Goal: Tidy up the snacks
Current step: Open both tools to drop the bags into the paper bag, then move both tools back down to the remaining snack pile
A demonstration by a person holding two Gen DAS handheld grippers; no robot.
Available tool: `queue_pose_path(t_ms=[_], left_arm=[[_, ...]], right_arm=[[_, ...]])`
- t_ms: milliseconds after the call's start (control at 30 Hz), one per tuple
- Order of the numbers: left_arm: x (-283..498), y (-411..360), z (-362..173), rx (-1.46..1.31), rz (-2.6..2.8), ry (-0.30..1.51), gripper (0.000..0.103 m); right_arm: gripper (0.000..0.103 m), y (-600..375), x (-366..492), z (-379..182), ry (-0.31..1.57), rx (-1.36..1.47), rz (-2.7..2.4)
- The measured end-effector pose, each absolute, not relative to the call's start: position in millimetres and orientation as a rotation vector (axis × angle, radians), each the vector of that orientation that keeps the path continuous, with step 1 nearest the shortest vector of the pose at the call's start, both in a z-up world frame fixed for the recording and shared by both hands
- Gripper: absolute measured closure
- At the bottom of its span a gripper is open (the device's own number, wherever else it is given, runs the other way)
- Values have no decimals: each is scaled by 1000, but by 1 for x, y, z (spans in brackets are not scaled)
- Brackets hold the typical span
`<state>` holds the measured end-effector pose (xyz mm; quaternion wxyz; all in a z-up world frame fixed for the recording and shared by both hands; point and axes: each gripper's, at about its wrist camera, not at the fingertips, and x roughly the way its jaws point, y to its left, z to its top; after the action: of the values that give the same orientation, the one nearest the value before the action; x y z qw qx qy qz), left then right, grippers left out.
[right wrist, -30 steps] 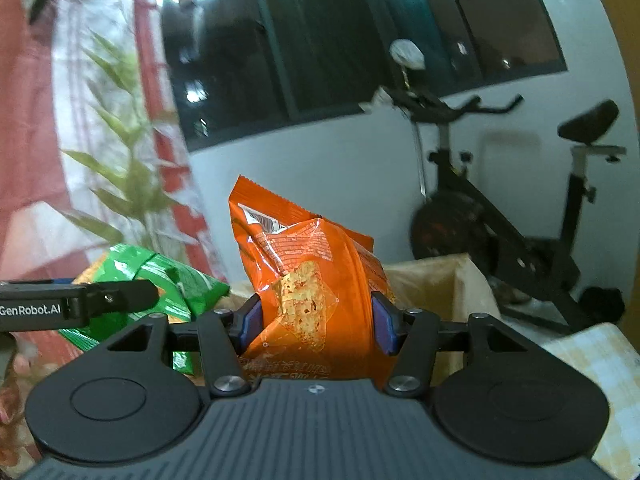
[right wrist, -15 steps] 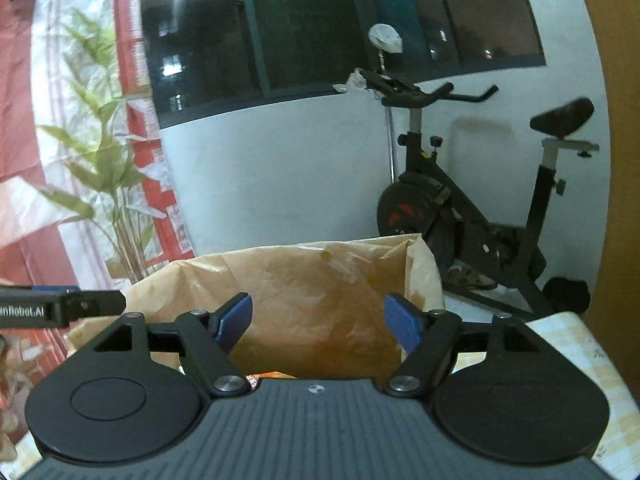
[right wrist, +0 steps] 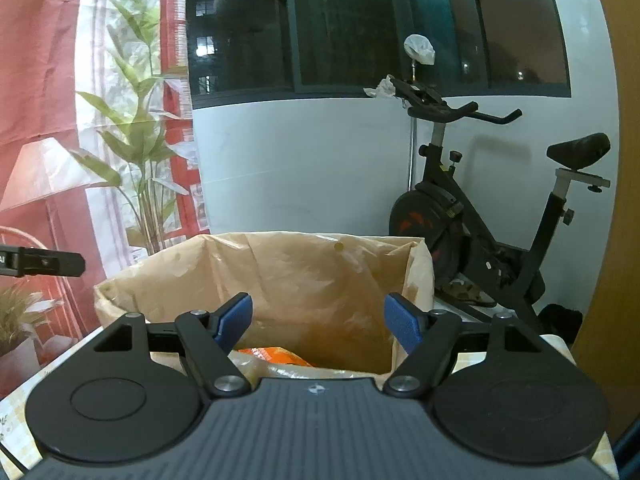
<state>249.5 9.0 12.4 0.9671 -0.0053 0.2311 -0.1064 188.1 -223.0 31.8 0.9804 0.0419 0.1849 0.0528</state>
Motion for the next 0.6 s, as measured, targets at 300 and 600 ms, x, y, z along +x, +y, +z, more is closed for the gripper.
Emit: queue_pose_path(t_ms=[300, 600], left_arm=[[217, 36, 6, -36, -181, 463, 16], [189, 57, -14, -93, -151, 478, 16]], right_arm=[[27, -217, 164, 27, 382, 66, 140], [23, -207, 143, 7, 412, 44, 165]])
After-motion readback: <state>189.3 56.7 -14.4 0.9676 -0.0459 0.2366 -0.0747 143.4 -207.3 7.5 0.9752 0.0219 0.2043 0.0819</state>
